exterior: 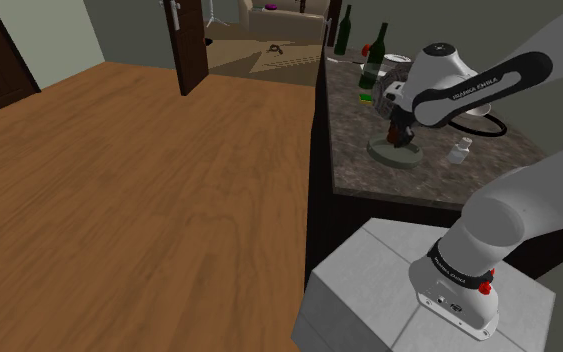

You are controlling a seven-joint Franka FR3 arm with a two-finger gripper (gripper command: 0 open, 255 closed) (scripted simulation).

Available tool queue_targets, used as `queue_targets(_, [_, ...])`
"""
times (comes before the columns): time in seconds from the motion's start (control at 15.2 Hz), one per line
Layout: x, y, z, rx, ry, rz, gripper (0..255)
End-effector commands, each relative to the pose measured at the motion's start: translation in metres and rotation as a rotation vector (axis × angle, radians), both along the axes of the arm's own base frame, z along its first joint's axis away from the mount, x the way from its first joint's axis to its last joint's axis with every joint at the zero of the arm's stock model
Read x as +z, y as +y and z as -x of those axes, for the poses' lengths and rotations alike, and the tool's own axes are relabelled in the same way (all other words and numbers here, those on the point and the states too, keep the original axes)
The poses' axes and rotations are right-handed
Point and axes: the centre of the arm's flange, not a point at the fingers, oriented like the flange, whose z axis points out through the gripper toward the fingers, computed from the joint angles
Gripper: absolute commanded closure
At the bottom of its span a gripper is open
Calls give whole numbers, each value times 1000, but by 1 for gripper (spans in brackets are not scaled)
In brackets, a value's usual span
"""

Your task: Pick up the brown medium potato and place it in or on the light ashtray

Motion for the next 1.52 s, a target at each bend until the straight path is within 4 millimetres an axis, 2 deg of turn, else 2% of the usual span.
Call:
queue_targets(0.0, [-4, 0, 0, 0, -1, 0, 255])
queue_targets(0.4, [-4, 0, 0, 0, -1, 0, 255])
queue_targets(0.46, [-4, 0, 0, 0, -1, 0, 0])
queue_targets(0.79, [-4, 0, 0, 0, -1, 0, 0])
queue_targets(1.06, [43, 16, 7, 0, -1, 0, 0])
queue_targets(1.45, [43, 16, 7, 0, -1, 0, 0])
